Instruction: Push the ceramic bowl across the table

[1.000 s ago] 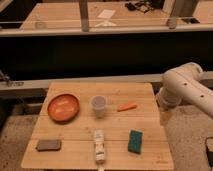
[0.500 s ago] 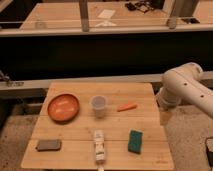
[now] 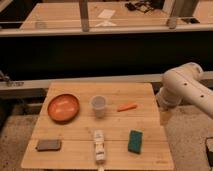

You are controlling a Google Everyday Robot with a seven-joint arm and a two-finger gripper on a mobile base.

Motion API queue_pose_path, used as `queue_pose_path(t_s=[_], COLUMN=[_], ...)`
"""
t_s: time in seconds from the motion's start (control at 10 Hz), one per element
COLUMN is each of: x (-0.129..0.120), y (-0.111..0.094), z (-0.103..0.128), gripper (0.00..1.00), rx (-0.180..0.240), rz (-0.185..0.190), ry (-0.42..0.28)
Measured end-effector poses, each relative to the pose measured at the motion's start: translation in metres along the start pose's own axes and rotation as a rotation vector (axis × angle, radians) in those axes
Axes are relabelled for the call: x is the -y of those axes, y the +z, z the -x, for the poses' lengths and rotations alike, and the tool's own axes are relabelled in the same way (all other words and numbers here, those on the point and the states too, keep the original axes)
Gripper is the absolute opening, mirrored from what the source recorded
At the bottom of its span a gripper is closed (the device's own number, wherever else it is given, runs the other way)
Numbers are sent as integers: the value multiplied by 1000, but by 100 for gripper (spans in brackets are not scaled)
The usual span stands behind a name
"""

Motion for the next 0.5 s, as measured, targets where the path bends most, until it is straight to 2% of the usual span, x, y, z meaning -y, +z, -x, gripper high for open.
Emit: queue_pose_path(t_s=[0.4,0.5], x=[9,11], y=[-10,-11], z=[50,53], gripper=[80,80], rx=[-28,-34], rz=[-22,-26], ry=[-85,-97])
